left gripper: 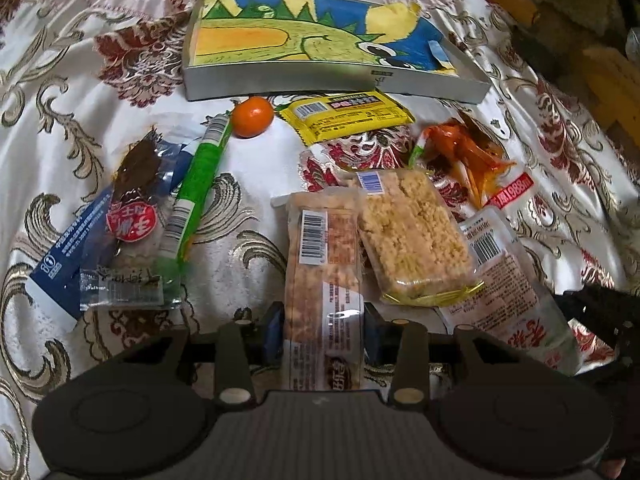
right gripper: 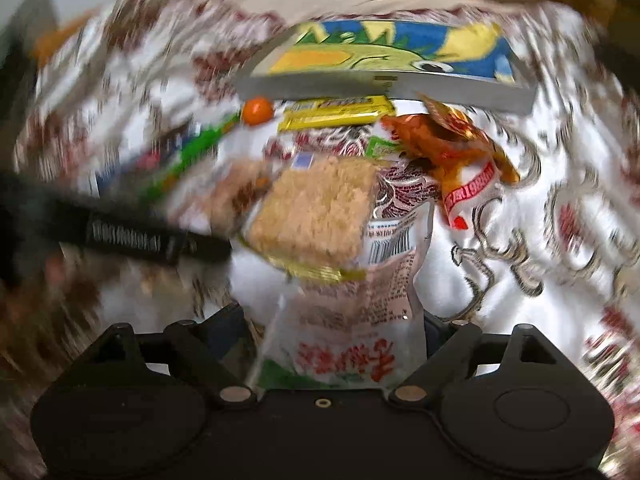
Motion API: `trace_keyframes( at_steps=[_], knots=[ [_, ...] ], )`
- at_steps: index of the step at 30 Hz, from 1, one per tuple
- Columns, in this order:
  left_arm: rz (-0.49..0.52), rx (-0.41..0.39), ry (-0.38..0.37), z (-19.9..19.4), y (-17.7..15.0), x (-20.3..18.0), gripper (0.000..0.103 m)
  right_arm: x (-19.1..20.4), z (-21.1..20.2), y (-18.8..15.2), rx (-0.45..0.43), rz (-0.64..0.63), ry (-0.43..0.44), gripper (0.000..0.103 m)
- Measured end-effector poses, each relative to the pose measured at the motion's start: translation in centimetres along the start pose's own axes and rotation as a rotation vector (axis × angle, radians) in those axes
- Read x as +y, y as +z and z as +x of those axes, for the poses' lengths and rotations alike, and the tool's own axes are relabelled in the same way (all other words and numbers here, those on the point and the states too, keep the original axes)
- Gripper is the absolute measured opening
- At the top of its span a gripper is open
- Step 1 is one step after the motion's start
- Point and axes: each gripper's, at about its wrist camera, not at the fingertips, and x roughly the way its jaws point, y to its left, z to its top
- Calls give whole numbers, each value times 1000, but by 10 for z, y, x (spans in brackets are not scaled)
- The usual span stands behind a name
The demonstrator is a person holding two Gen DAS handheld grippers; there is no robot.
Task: Organize snacks
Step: 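Lower left tool onto the wrapped granola bar while right tool approaches the white-green packet, then close left tool on granola bar while right tool grasps white-green packet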
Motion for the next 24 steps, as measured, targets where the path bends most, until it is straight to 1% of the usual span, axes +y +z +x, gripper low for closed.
trace_keyframes(
  at_steps=[2,4,6,7,8,10,11,12,15,17,20,22,23,24],
  knots=[
    [0,0,6,-1,-1,-1,44,-8,0,2,-2,74,28,87],
    [10,0,18,-1,-1,-3,44,-10,1,3,0,91,12,83],
    [11,-2,24,-1,-2,-4,44,-7,8,4,9,62,-47,77],
    [8,-3,25,-1,-2,-4,44,-7,10,3,10,50,-58,76],
    [3,-4,25,-1,-2,-4,44,-5,12,2,8,37,-61,77],
    [-3,-8,23,-1,-3,-3,44,1,14,0,2,10,-54,82],
    [-5,-8,21,-1,-3,-2,44,4,15,-1,2,-9,-54,83],
    [-8,-9,20,-1,-3,-2,44,8,17,-3,3,-36,-65,85],
    [-12,-8,18,0,-3,-1,44,16,23,-8,6,-116,-116,84],
    [-8,-7,21,0,-3,-1,44,18,24,-9,10,-139,-137,80],
    [0,1,28,-1,-3,-3,43,18,21,-8,20,-140,-141,72],
    [-19,9,19,-2,-5,-4,42,17,17,-9,25,-127,-146,61],
    [-36,18,10,-3,-6,-4,42,15,14,-9,28,-115,-147,59],
    [-54,26,2,-4,-7,-4,42,13,11,-10,27,-105,-149,53]
  ],
)
